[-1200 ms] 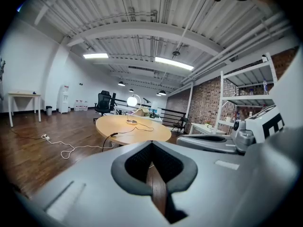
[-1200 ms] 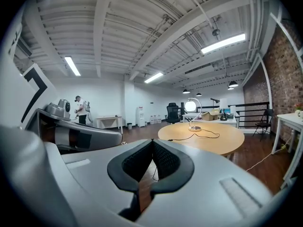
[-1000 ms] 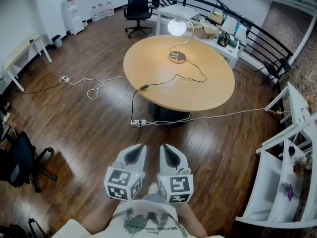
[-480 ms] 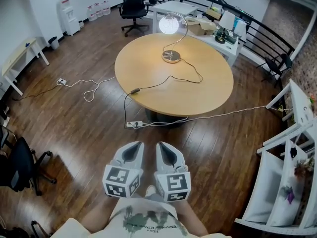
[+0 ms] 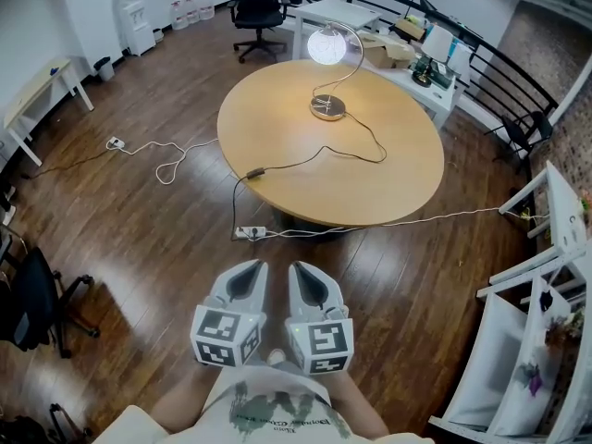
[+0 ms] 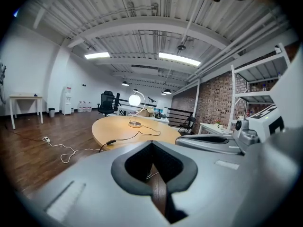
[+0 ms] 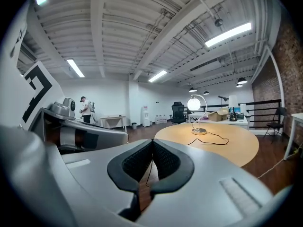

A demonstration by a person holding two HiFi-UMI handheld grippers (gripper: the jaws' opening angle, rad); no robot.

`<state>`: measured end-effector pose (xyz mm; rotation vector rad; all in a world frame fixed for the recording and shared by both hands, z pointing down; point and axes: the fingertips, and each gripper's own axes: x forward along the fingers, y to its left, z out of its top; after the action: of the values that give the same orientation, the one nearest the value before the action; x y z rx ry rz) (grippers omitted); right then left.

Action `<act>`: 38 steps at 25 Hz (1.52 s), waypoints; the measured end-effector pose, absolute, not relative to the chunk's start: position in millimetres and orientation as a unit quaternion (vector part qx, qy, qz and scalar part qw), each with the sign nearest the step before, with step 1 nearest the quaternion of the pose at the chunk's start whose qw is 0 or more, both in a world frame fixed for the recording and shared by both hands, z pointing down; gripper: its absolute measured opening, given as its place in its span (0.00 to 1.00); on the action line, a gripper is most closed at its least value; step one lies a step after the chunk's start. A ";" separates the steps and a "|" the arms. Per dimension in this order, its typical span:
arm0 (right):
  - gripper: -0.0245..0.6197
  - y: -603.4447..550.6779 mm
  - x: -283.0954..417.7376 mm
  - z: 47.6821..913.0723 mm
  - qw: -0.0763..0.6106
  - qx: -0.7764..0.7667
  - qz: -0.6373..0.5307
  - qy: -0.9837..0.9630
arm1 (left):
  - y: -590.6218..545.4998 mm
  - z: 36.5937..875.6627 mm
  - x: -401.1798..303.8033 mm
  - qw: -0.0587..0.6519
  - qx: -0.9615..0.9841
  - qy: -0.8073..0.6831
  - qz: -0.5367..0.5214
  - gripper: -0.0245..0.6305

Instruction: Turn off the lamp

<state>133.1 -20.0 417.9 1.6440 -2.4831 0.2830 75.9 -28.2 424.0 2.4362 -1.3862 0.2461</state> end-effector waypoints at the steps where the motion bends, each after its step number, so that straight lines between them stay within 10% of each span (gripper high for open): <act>1: 0.04 -25.3 130.6 419.7 0.077 0.546 0.094 -0.829 | -33.6 426.1 73.7 0.165 0.853 -0.487 0.085 0.03; 38: 0.04 -294.4 17.1 479.1 0.160 0.542 0.130 -0.815 | -295.8 480.4 -32.0 0.231 0.852 -0.461 0.087 0.03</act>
<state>17.1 -294.4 479.1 1.5493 -2.3281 0.3718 -32.0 -295.8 480.4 2.3426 -1.2680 0.2399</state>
